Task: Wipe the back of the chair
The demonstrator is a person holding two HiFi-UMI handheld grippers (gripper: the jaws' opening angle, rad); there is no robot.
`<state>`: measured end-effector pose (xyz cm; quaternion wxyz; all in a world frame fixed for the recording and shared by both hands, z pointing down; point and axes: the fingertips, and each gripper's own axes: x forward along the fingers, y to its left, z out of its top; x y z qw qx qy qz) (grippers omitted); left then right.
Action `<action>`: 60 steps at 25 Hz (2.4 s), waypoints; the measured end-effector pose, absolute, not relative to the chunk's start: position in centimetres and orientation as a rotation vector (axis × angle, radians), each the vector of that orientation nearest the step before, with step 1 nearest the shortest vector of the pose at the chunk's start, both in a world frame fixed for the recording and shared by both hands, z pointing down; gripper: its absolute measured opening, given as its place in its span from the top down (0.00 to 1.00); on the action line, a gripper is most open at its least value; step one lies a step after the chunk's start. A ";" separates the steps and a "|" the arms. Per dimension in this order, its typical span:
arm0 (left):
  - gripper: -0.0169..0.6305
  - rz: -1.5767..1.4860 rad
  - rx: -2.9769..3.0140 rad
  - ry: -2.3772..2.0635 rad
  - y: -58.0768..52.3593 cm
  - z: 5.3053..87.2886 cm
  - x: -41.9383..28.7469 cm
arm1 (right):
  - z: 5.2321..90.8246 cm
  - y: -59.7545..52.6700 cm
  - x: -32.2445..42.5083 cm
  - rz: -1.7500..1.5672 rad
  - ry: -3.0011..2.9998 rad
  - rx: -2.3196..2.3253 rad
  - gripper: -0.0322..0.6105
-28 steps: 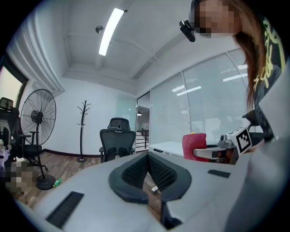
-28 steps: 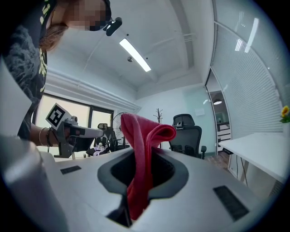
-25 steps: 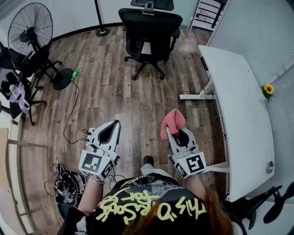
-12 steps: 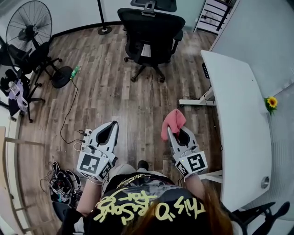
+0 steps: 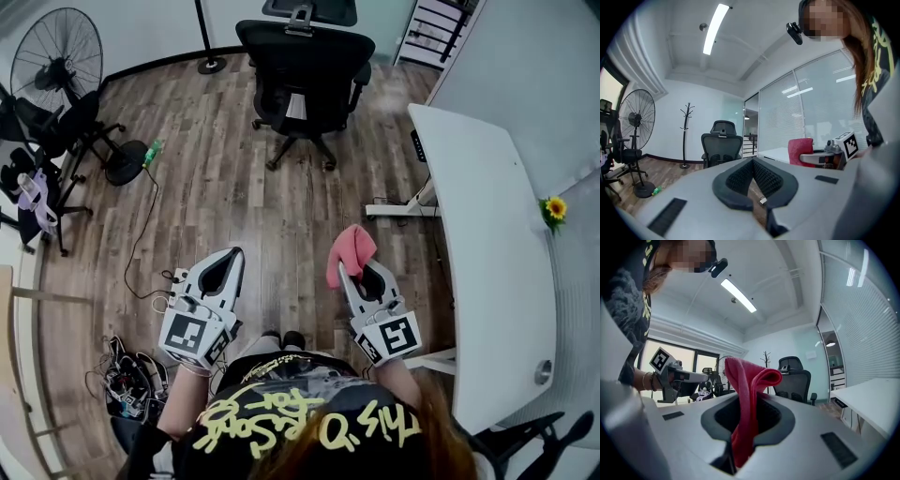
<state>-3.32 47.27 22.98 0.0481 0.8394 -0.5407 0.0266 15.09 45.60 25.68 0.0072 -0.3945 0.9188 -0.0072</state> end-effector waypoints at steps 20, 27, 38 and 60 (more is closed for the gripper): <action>0.98 0.090 2.558 -1.667 46.3 22.8 -2.7 | 25.6 44.0 16.3 -0.004 2.863 -1.242 0.85; 0.99 0.141 2.483 -1.695 46.6 24.8 -3.9 | 27.2 43.3 15.8 -0.059 2.893 -1.213 0.85; 0.99 0.110 2.513 -1.678 40.0 25.2 -6.5 | 27.9 37.3 13.1 -0.031 2.913 -1.234 0.85; 0.99 0.106 2.611 -1.531 17.3 23.9 -13.6 | 26.0 16.4 5.7 -0.022 2.817 -1.400 0.85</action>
